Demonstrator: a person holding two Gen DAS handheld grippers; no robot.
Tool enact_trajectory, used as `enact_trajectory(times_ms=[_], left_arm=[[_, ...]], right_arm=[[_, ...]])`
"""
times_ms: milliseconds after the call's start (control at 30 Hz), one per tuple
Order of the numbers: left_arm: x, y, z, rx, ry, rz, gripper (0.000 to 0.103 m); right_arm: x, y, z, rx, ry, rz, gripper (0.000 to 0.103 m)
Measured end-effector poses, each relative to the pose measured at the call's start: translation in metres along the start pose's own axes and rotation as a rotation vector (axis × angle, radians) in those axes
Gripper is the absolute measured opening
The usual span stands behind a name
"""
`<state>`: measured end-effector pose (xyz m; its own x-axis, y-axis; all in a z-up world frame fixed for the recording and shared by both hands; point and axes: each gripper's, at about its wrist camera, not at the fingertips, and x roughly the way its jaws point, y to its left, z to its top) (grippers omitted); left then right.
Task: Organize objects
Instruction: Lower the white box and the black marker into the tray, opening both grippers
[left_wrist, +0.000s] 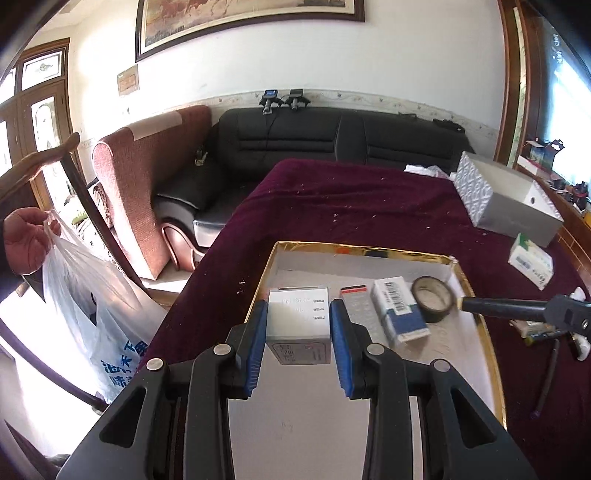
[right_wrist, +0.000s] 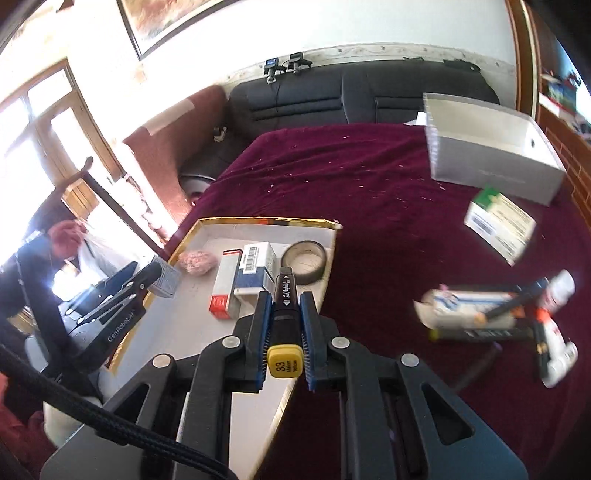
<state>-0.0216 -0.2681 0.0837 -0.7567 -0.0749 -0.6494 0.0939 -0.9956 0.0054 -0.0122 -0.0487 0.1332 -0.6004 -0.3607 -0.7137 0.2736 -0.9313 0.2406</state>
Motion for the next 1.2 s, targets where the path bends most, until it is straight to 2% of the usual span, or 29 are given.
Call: enact_trajectory(times_ms=[167, 267, 433, 467, 533, 567, 633, 667, 933, 1033, 1200], left_arm=[[0.034, 0.002, 0.006, -0.04, 0.068, -0.005, 0.029], [0.047, -0.002, 0.006, -0.015, 0.085, 0.039, 0.03], [0.065, 0.002, 0.003, -0.064, 0.15, 0.026, 0.031], [0.065, 0.003, 0.002, -0.068, 0.15, 0.028, 0.033], [0.065, 0.004, 0.002, -0.077, 0.152, 0.015, 0.058], [0.065, 0.005, 0.002, -0.092, 0.157, -0.006, 0.062], [0.062, 0.005, 0.003, -0.108, 0.158, -0.018, 0.066], [0.06, 0.005, 0.003, -0.109, 0.152, -0.013, 0.066], [0.019, 0.004, 0.014, -0.098, 0.073, 0.022, 0.067], [-0.002, -0.008, 0.017, -0.09, 0.034, -0.004, 0.066], [-0.028, -0.053, 0.018, -0.019, 0.012, -0.078, 0.066]], right_arm=[[0.056, 0.021, 0.002, -0.029, 0.076, -0.031, 0.013], [0.075, 0.022, -0.002, -0.034, 0.106, -0.042, 0.013], [0.099, 0.023, -0.009, -0.031, 0.153, -0.049, 0.013], [0.102, 0.022, -0.01, -0.026, 0.16, -0.051, 0.013], [0.106, 0.022, -0.01, -0.023, 0.176, -0.039, 0.015], [0.106, 0.025, -0.01, -0.029, 0.172, -0.041, 0.019], [0.106, 0.029, -0.009, -0.054, 0.172, -0.06, 0.052], [0.104, 0.032, -0.008, -0.064, 0.164, -0.062, 0.057], [0.067, 0.032, -0.004, -0.089, 0.063, -0.086, 0.06], [0.046, 0.02, -0.004, -0.081, 0.026, -0.113, 0.063], [0.017, -0.008, -0.008, -0.069, -0.018, -0.181, 0.066]])
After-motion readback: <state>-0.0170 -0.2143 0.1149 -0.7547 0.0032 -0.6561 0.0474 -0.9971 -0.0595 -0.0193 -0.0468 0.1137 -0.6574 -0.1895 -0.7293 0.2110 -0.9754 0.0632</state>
